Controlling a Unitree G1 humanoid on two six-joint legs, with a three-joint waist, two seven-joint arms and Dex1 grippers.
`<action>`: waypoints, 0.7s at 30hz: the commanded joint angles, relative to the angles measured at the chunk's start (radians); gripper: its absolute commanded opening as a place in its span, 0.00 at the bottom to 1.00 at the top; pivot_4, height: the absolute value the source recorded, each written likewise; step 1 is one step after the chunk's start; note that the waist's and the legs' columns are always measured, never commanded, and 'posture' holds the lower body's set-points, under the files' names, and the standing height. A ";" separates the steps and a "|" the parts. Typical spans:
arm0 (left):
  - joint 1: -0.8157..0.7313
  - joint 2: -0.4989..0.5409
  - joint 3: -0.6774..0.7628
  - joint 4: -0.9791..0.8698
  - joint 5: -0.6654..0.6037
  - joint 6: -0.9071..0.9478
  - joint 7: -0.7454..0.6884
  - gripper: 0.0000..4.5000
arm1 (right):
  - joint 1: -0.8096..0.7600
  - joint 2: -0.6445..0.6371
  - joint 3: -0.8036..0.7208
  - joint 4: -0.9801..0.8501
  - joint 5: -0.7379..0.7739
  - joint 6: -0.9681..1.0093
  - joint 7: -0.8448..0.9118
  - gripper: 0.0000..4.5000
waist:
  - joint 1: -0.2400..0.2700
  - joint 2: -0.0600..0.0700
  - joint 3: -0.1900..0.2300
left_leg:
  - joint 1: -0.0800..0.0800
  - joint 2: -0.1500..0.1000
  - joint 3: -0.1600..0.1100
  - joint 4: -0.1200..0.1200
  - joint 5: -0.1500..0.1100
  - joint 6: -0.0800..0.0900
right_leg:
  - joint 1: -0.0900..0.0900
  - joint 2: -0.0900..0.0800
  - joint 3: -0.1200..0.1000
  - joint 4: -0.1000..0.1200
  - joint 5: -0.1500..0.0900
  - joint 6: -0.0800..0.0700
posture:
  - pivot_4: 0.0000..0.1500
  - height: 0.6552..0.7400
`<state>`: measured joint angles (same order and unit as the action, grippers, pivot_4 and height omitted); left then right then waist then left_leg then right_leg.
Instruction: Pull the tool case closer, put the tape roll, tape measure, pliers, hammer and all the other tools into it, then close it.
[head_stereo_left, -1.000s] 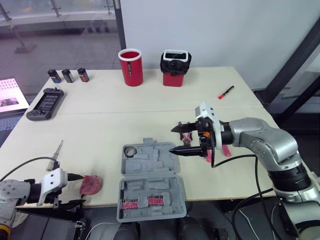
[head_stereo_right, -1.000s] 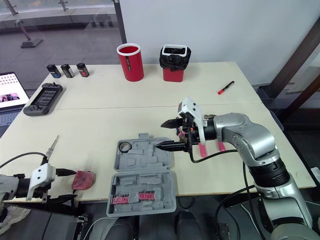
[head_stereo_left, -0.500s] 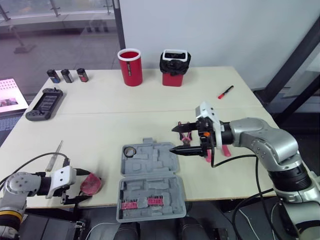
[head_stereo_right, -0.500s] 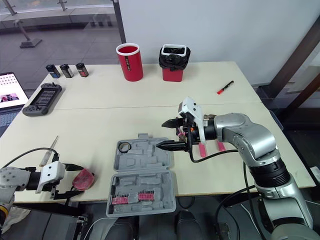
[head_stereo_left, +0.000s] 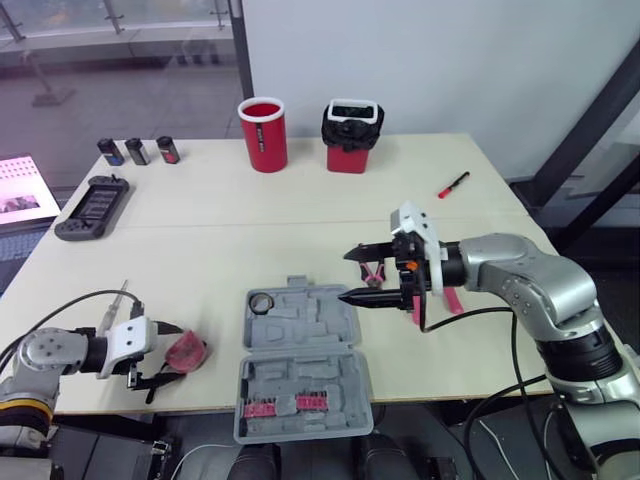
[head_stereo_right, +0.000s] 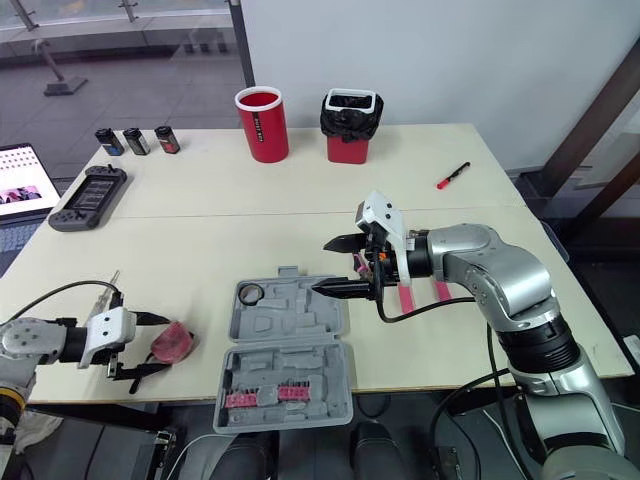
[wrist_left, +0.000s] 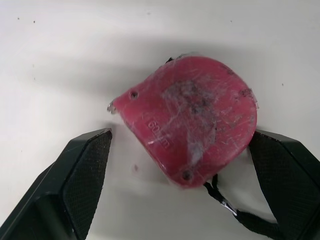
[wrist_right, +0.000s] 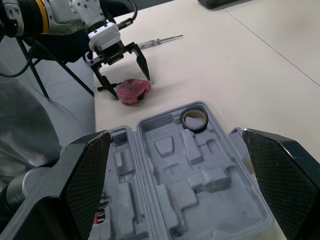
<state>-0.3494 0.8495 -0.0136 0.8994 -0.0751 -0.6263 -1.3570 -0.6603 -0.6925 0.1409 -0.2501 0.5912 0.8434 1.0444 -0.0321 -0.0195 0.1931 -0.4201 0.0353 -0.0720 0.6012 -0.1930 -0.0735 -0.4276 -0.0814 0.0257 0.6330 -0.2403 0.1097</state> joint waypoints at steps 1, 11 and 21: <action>0.012 -0.014 -0.013 -0.044 -0.006 0.060 -0.007 0.99 | -0.019 -0.003 -0.031 -0.028 0.003 -0.017 -0.009 1.00 | 0.002 0.000 0.000 | 0.000 0.000 0.000 0.000 0.000 0.000 | 0.000 0.000 0.000 0.000 0.000 0.000 | 1.00 1.00; 0.199 0.076 0.021 -0.384 -0.099 0.401 -0.058 0.99 | -0.006 0.000 -0.034 -0.034 0.005 -0.024 -0.029 1.00 | -0.010 0.000 0.000 | 0.000 0.000 0.000 0.000 0.000 0.000 | 0.000 0.000 0.000 0.000 -0.001 -0.001 | 1.00 1.00; 0.296 0.151 0.134 -0.467 -0.163 0.569 -0.003 0.99 | -0.015 0.025 -0.013 -0.018 0.002 -0.039 -0.028 1.00 | -0.009 0.000 0.000 | 0.000 0.001 0.000 0.000 0.000 0.000 | 0.000 0.001 0.000 0.000 -0.002 -0.004 | 1.00 1.00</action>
<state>-0.0612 0.9712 0.0660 0.4418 -0.1995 -0.0744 -1.3583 -0.6594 -0.6715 0.1427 -0.2511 0.5906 0.8211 1.0155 -0.0416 -0.0194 0.1934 -0.4200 0.0364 -0.0720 0.6016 -0.1931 -0.0735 -0.4274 -0.0805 0.0259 0.6330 -0.2424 0.1062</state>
